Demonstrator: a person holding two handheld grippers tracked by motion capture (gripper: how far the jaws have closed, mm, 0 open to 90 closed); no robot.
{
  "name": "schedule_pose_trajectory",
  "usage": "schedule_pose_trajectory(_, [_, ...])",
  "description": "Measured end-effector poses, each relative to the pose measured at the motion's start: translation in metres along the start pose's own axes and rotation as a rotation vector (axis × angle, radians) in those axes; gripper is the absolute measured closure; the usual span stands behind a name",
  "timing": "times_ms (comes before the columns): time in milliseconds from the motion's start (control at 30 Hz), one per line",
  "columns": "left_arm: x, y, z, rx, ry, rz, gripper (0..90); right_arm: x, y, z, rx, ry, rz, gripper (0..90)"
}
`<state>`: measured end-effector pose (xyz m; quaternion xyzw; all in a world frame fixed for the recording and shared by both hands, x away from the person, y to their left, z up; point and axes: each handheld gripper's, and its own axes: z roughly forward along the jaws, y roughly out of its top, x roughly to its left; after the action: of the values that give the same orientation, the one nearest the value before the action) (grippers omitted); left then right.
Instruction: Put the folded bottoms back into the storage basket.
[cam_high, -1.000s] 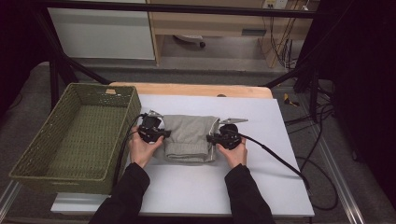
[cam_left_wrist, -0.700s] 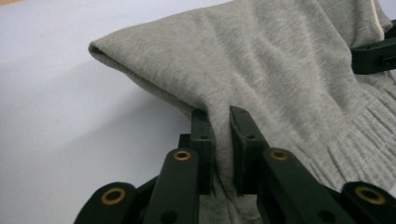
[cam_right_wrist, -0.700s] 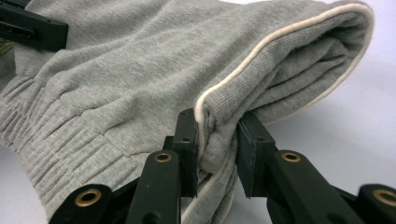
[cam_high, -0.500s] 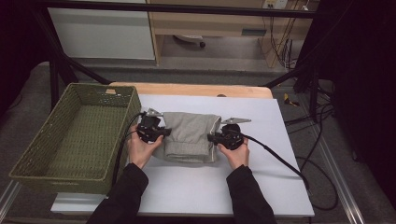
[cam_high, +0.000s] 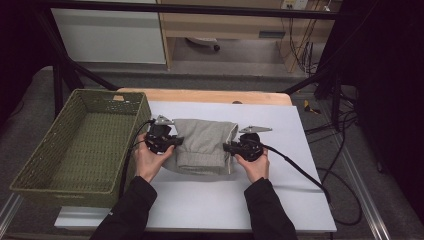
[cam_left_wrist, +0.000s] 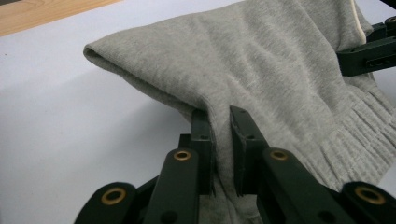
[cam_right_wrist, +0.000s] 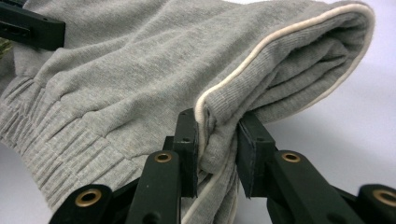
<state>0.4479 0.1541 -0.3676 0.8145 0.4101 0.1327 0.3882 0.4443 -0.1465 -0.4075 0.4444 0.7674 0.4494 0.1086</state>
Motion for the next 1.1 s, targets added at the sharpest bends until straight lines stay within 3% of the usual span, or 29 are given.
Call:
schedule_pose_trajectory(733, [-0.005,-0.002,-0.015,-0.012,-0.022,0.017,81.2,0.008,0.000,-0.016,-0.027,0.035,-0.009,72.4])
schedule_pose_trajectory(1100, [-0.006,-0.004,-0.028,-0.026,-0.023,0.022,81.2,0.019,0.004,-0.023,-0.040,0.042,-0.045,72.4])
